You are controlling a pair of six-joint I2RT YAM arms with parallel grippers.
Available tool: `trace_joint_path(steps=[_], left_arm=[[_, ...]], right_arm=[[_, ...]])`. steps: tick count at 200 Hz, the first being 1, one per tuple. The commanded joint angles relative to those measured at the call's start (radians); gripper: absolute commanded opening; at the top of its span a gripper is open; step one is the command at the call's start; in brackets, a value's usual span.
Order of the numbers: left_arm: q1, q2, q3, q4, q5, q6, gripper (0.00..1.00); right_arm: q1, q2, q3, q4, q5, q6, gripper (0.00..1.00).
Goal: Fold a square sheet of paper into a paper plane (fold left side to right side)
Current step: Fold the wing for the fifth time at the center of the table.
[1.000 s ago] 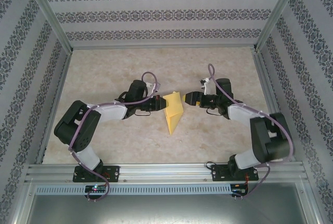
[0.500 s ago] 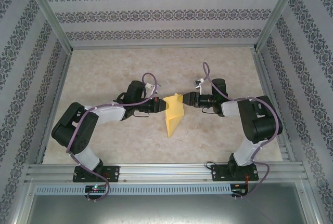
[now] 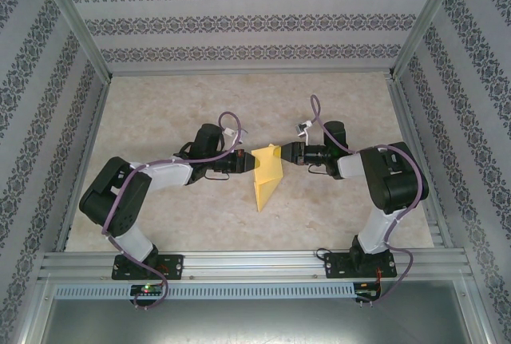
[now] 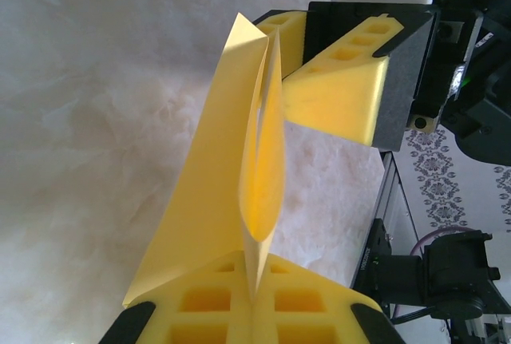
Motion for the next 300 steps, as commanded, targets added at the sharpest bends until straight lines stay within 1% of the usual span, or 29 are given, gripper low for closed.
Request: trace_joint_path(steps=[1,32,72,77,87,102,108,118,136,150,170,184,203,219,236,249,270,287,300], left_arm=[[0.016,0.015,0.016,0.057,0.021,0.005,0.0],[0.015,0.016,0.014,0.055,0.019,0.006,0.0],[0.016,0.032,0.014,0.055,0.018,0.007,0.0],[0.016,0.035,0.013,0.054,0.016,0.005,0.04],[0.016,0.038,0.011,0.053,0.009,0.005,0.14],[0.016,0.03,0.008,0.036,-0.011,0.015,0.38],[0.016,0.021,0.011,0.015,-0.028,0.025,0.44],[0.016,-0.001,0.016,-0.035,-0.062,0.053,0.49],[0.019,-0.054,0.025,-0.127,-0.147,0.099,0.62],[0.017,-0.101,0.031,-0.203,-0.219,0.13,0.68],[0.014,-0.168,0.038,-0.296,-0.31,0.167,0.7],[-0.013,-0.217,0.049,-0.37,-0.376,0.208,0.7],[-0.1,-0.262,0.078,-0.479,-0.477,0.272,0.69],[-0.186,-0.273,0.102,-0.555,-0.564,0.294,0.69],[-0.266,-0.269,0.116,-0.598,-0.65,0.281,0.7],[-0.319,-0.258,0.122,-0.602,-0.695,0.258,0.71],[-0.398,-0.208,0.157,-0.618,-0.772,0.22,0.72],[-0.442,-0.146,0.21,-0.652,-0.829,0.183,0.74],[-0.449,-0.098,0.247,-0.67,-0.825,0.133,0.74]], right_arm=[[0.013,-0.022,0.003,-0.021,-0.032,-0.056,0.34],[0.011,-0.047,0.007,-0.081,-0.025,-0.09,0.25],[0.007,-0.081,0.022,-0.199,0.004,-0.149,0.1],[0.006,-0.086,0.023,-0.213,0.012,-0.153,0.08],[0.006,-0.096,0.029,-0.25,0.021,-0.165,0.05],[0.007,-0.112,0.037,-0.305,0.038,-0.181,0.03],[0.007,-0.119,0.039,-0.324,0.044,-0.184,0.02],[0.006,-0.129,0.048,-0.376,0.07,-0.189,0.0],[0.008,-0.148,0.07,-0.466,0.105,-0.193,0.0],[0.009,-0.16,0.093,-0.544,0.138,-0.194,0.0],[0.013,-0.169,0.135,-0.642,0.173,-0.183,0.0],[0.015,-0.167,0.168,-0.711,0.212,-0.164,0.0],[0.022,-0.147,0.218,-0.79,0.252,-0.136,0.0],[0.028,-0.125,0.258,-0.848,0.275,-0.111,0.0],[0.037,-0.109,0.289,-0.877,0.284,-0.089,0.0],[0.04,-0.102,0.306,-0.883,0.292,-0.075,0.0],[0.045,-0.087,0.326,-0.893,0.306,-0.057,0.0],[0.046,-0.075,0.331,-0.896,0.315,-0.043,0.0],[0.049,-0.072,0.332,-0.894,0.324,-0.033,0.0]])
